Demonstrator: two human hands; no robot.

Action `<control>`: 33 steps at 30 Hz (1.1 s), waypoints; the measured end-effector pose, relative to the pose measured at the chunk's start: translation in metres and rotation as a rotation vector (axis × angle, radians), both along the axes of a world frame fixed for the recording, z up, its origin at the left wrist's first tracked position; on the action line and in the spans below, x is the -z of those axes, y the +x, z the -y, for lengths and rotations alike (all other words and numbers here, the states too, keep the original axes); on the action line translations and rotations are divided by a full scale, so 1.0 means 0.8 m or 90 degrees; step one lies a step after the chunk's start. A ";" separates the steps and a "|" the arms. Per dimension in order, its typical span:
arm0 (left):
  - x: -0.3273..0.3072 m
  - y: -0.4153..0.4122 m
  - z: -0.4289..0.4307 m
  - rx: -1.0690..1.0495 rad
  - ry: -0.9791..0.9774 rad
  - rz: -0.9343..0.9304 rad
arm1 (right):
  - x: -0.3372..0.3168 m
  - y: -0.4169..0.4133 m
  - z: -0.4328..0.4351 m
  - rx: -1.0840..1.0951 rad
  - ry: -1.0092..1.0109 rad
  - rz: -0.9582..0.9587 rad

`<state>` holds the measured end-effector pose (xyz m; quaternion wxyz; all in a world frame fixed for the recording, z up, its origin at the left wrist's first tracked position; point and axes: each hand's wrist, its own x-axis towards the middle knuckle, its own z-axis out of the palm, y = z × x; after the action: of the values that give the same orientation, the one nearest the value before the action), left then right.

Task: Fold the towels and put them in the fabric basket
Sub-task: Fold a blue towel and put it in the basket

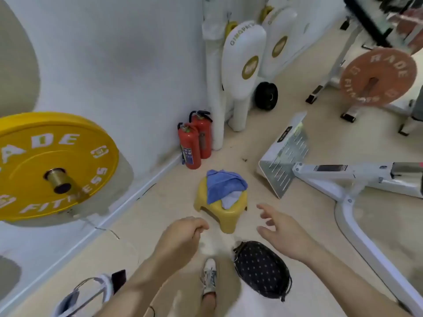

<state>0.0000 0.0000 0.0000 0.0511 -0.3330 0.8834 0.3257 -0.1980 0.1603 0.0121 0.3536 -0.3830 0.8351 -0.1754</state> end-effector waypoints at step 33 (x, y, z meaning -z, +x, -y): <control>0.564 -0.336 0.297 0.122 0.022 -0.080 | 0.556 -0.208 0.359 0.452 -0.101 0.365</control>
<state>-0.2684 -0.2374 -0.4515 0.0321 -0.2253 0.9069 0.3546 -0.3643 -0.1272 -0.4325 0.4577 -0.0353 0.7673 -0.4477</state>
